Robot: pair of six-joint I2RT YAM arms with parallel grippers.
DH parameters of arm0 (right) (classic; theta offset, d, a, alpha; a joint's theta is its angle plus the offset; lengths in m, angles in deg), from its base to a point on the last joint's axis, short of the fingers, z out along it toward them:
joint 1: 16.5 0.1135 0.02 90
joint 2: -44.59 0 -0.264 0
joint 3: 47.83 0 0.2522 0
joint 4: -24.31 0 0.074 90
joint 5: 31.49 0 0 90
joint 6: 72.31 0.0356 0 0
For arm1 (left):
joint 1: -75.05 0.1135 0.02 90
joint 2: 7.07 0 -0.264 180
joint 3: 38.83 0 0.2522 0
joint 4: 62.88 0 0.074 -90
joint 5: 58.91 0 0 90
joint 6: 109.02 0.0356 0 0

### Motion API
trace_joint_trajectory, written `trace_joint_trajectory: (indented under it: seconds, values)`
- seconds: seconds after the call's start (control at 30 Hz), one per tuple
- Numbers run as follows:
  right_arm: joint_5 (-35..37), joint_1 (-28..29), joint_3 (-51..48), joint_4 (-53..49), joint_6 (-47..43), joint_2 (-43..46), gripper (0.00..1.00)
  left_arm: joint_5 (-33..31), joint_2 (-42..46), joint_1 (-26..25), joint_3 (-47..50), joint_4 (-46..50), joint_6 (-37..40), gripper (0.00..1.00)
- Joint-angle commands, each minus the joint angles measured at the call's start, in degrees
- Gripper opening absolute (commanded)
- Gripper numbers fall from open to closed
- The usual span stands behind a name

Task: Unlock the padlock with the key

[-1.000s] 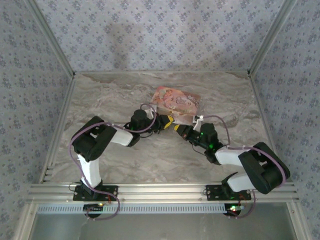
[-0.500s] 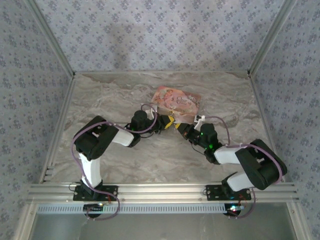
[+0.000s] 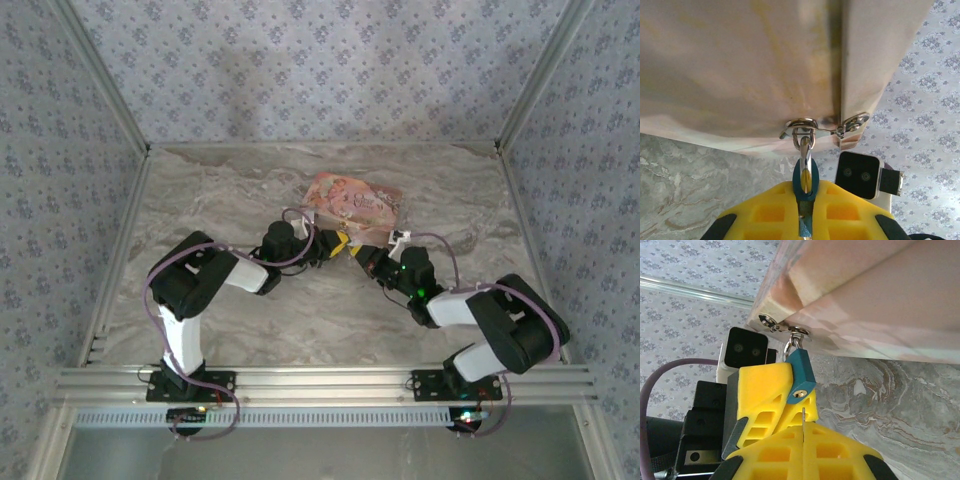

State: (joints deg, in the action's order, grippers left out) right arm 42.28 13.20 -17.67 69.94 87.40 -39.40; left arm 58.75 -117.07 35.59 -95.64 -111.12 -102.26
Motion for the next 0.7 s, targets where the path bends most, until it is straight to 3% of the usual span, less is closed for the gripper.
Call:
trace_joint_trajectory:
  seconds: [0.0, 0.67]
  values:
    - [0.6, -0.2, 0.9, 2.6, 0.9, -0.7, 0.00, 0.4, -0.2, -0.6, -1.2, -5.9, 0.1, 0.09]
    - [0.5, -0.3, 0.8, 4.2, 2.0, -1.2, 0.00, 0.0, -0.8, -0.7, -0.5, -7.8, -0.6, 0.08]
